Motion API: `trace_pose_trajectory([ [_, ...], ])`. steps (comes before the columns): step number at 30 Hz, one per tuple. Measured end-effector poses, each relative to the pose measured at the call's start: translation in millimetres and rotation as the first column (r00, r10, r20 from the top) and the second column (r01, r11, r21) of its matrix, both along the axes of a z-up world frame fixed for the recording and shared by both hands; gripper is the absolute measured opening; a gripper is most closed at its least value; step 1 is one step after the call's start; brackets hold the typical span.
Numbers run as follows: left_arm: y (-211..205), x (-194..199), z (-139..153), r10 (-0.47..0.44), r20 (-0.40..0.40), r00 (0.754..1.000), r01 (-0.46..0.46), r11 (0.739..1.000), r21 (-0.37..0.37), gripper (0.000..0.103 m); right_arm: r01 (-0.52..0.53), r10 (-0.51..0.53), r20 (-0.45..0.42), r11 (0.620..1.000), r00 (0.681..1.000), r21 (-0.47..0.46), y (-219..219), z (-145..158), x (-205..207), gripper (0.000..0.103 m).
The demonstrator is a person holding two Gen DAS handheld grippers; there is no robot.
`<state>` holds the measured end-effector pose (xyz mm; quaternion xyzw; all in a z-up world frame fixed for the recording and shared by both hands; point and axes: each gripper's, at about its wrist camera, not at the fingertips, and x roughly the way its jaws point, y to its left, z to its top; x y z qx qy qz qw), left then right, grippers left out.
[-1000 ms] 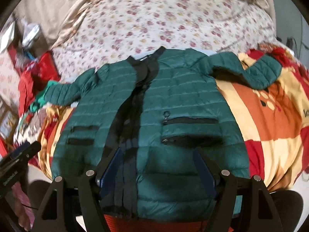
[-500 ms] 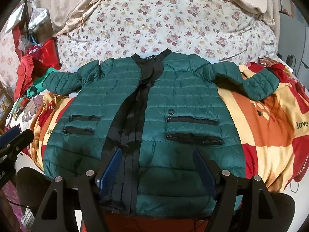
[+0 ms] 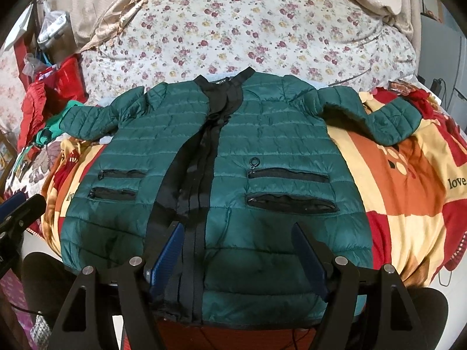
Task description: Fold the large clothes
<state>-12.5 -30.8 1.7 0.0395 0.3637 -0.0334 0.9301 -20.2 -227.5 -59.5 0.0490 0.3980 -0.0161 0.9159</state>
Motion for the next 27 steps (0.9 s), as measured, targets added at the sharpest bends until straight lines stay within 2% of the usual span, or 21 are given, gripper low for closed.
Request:
trace_pose_trajectory([
  [27,7.9,5.7,-13.9,0.013,-0.026,1.000,-0.013,1.000,-0.001,0.062,0.003,-0.003,-0.032,1.000,0.999,-0.002,5.3,-11.2,5.2,0.074],
])
